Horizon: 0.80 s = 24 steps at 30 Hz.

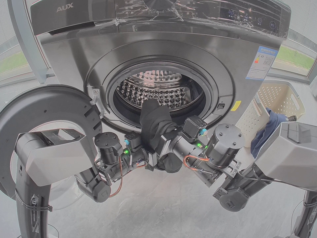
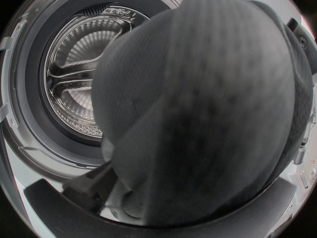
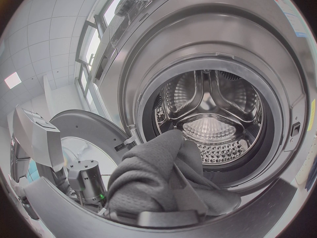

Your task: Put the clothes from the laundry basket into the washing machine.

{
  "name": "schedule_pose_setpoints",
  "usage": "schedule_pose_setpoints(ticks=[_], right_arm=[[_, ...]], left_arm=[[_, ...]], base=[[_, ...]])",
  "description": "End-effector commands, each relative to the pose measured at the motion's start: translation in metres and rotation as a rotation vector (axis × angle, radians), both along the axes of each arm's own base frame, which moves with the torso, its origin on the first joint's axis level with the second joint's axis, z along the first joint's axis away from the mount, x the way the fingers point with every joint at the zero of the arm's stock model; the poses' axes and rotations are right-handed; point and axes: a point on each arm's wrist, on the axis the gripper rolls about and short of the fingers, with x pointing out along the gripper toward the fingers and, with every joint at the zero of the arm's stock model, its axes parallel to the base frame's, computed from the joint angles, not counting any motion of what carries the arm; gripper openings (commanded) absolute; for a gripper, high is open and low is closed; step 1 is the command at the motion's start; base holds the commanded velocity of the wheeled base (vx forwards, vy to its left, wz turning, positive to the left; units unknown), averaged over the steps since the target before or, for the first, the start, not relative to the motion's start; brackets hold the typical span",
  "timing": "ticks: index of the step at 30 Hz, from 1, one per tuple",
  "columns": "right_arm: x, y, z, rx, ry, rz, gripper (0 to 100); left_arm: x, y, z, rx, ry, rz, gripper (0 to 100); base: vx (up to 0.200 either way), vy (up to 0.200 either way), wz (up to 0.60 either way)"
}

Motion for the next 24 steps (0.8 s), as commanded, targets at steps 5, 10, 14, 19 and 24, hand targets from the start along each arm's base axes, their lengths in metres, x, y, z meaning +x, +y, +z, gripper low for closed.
schedule_pose_setpoints(ticks=[5, 10, 14, 19, 24], right_arm=[[0.002, -0.003, 0.001, 0.003, 0.000, -0.009, 0], [0.014, -0.018, 0.001, 0.006, 0.009, -0.067, 0], [0.024, -0.034, -0.009, -0.023, 0.037, -0.114, 0], [0.026, -0.039, -0.028, -0.069, 0.085, -0.129, 0], [0.024, -0.031, -0.042, -0.095, 0.109, -0.110, 0]], left_arm=[[0.006, -0.002, -0.005, -0.013, 0.003, 0.012, 0], [0.006, 0.009, 0.013, -0.049, -0.013, 0.053, 0], [-0.004, 0.015, 0.030, -0.075, -0.015, 0.059, 0], [-0.021, 0.025, 0.058, -0.121, -0.028, 0.053, 0], [-0.036, 0.033, 0.077, -0.157, -0.037, 0.050, 0]], base=[[0.000, 0.000, 0.00], [0.000, 0.000, 0.00], [0.000, 0.000, 0.00], [0.000, 0.000, 0.00], [0.000, 0.000, 0.00]])
